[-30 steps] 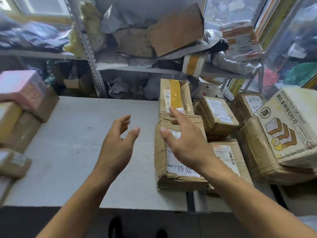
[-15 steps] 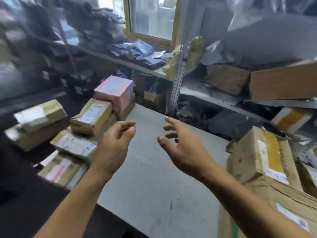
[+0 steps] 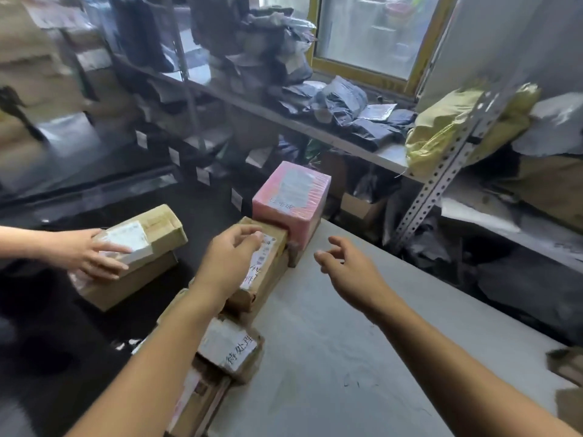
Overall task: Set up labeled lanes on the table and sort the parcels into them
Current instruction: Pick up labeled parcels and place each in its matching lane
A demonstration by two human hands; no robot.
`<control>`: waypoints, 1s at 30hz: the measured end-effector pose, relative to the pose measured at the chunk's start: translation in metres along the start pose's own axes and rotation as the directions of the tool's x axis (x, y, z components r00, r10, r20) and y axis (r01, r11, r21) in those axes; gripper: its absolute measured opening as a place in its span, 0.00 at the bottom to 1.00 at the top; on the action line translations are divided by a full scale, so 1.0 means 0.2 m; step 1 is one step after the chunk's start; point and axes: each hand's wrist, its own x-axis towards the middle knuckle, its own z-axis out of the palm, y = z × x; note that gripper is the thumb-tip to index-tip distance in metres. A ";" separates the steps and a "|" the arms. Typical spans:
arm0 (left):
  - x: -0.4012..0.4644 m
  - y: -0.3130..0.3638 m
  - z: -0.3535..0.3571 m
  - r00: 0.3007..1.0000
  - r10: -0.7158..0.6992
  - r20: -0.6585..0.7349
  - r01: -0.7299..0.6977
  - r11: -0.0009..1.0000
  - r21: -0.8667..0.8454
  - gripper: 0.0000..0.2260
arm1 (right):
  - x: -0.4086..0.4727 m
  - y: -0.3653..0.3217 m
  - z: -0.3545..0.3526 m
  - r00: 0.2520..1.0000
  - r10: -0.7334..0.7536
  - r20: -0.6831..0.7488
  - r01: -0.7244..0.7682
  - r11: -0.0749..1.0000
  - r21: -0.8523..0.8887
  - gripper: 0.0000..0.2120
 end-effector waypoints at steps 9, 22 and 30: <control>0.69 -0.13 0.10 0.997 0.012 -0.070 -0.007 0.997 0.071 0.14 | 0.61 0.04 0.15 0.982 0.166 -0.093 -0.144 0.969 0.201 0.30; 1.01 -0.25 0.20 0.997 -0.042 0.070 0.016 0.941 0.338 0.08 | 0.76 0.10 0.29 0.976 0.209 0.062 -0.212 0.851 0.480 0.19; 0.96 -0.20 0.24 0.996 0.057 0.062 -0.074 0.947 0.313 0.10 | 0.71 0.11 0.25 0.980 0.199 -0.007 -0.152 0.768 0.623 0.16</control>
